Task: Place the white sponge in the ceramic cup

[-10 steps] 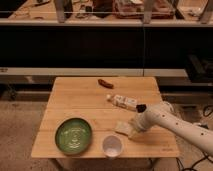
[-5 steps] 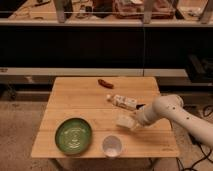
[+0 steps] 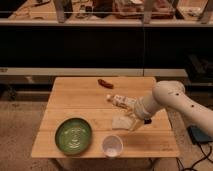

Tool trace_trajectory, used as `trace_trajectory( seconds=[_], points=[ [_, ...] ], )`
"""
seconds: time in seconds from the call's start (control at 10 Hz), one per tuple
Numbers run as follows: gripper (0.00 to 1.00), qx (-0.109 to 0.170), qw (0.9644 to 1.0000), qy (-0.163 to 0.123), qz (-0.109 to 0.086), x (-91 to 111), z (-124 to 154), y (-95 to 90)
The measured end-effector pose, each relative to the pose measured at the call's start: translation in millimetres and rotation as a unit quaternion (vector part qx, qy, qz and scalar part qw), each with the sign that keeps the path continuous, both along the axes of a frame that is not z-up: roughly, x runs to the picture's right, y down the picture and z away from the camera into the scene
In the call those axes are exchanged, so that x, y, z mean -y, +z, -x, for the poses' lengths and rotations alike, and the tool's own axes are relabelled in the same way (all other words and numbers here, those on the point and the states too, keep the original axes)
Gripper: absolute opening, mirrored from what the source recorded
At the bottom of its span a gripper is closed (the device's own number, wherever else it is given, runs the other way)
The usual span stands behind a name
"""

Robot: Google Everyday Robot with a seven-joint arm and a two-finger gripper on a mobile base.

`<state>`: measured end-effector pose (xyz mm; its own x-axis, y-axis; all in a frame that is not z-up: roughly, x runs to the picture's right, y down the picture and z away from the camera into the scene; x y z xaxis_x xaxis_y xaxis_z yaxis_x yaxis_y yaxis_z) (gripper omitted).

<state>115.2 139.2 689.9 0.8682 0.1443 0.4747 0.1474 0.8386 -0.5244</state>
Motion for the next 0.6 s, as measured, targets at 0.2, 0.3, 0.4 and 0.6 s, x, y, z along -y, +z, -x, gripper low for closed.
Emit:
trace_trajectory(
  seconds=[0.2, 0.3, 0.4, 0.6],
  points=[
    [0.0, 0.027, 0.9995, -0.016, 0.005, -0.8, 11.1, -21.6],
    [0.0, 0.034, 0.9991, -0.025, 0.006, -6.4, 15.1, -28.3],
    [0.0, 0.036, 0.9985, -0.041, 0.005, -18.2, 18.7, -33.4],
    [0.0, 0.036, 0.9969, -0.069, 0.0, -40.2, 25.5, -39.0]
  ],
)
